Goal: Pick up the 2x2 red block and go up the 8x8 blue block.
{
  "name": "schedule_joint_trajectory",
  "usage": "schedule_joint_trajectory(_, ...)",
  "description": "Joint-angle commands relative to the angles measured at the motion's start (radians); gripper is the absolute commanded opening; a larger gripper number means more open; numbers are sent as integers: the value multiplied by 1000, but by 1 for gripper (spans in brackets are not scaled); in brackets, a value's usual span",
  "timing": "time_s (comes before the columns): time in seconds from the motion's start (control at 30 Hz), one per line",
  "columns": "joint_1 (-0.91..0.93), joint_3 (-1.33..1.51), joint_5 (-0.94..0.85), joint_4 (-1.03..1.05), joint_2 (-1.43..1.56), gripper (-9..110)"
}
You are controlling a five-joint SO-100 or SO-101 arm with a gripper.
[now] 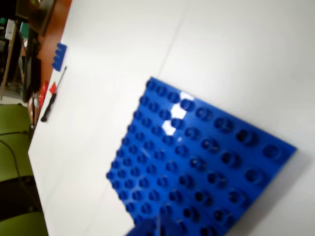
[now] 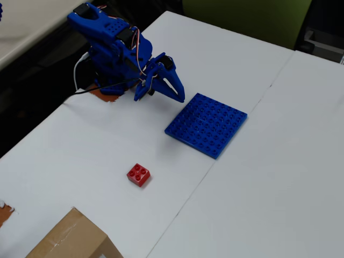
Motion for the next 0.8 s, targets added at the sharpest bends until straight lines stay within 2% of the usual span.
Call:
schedule_joint_trajectory(0.0,-3,-272,-64,123,-121,0)
schedule_joint_trajectory(0.13,5,-604,-173,368,-310,0)
schedule_joint_trajectory(0.4,80,-1166,-511,848,-693,0)
schedule_joint_trajectory(0.77,245,-1517,-1063,1080,-1022,5)
